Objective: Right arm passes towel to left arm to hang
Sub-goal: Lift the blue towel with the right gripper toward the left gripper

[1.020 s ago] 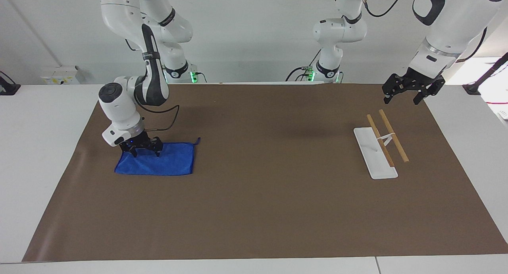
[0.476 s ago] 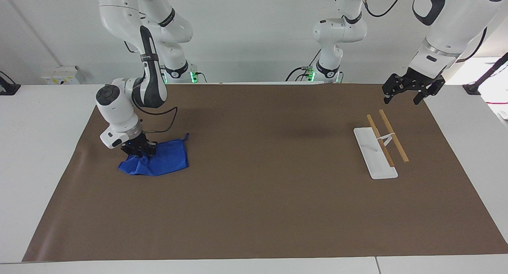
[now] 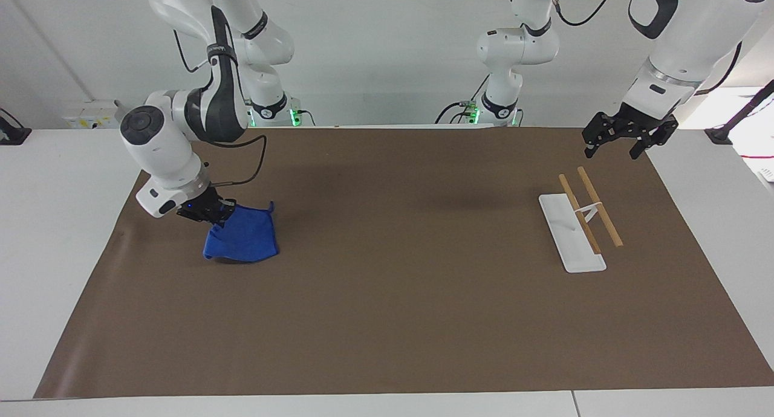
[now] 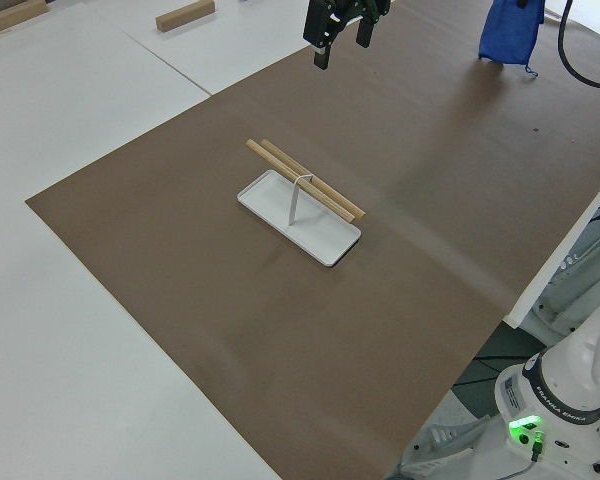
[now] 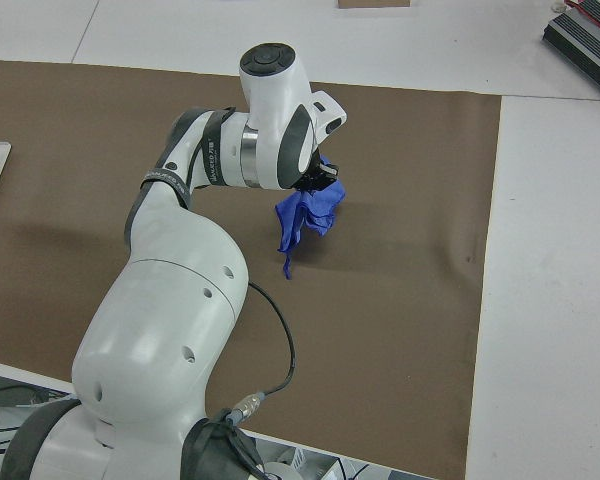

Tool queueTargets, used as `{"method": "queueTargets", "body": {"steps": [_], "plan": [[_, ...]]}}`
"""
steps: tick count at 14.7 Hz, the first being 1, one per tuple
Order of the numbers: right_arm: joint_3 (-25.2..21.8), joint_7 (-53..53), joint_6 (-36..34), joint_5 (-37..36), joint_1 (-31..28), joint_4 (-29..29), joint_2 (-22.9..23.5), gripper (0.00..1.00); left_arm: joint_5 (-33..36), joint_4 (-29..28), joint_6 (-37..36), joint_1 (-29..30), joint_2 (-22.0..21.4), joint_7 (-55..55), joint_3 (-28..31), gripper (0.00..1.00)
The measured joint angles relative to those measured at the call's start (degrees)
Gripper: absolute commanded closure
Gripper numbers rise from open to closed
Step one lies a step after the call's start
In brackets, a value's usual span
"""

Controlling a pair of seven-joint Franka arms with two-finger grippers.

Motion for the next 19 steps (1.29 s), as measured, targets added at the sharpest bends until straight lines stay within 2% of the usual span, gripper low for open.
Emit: {"method": "queueTargets", "body": {"steps": [3,7,9,14,19], "plan": [[0.17,5.10,-8.12,4.61,3.24,8.68,-0.45,1.00,0.00,0.00,0.00,0.00,0.00,0.00,0.00,0.00],[0.41,16.66,-8.52,19.76,5.37,13.55,-0.29,1.00,0.00,0.00,0.00,0.00,0.00,0.00,0.00,0.00],[0.49,25.68,-3.44,25.83,8.32,13.65,0.21,1.00,0.00,0.00,0.00,0.00,0.00,0.00,0.00,0.00],[0.77,49.24,14.81,34.96,21.10,12.54,2.04,1.00,0.00,0.00,0.00,0.00,0.00,0.00,0.00,0.00],[0.79,61.25,30.94,49.32,27.16,12.11,3.95,1.00,0.00,0.00,0.00,0.00,0.00,0.00,0.00,0.00]]}}
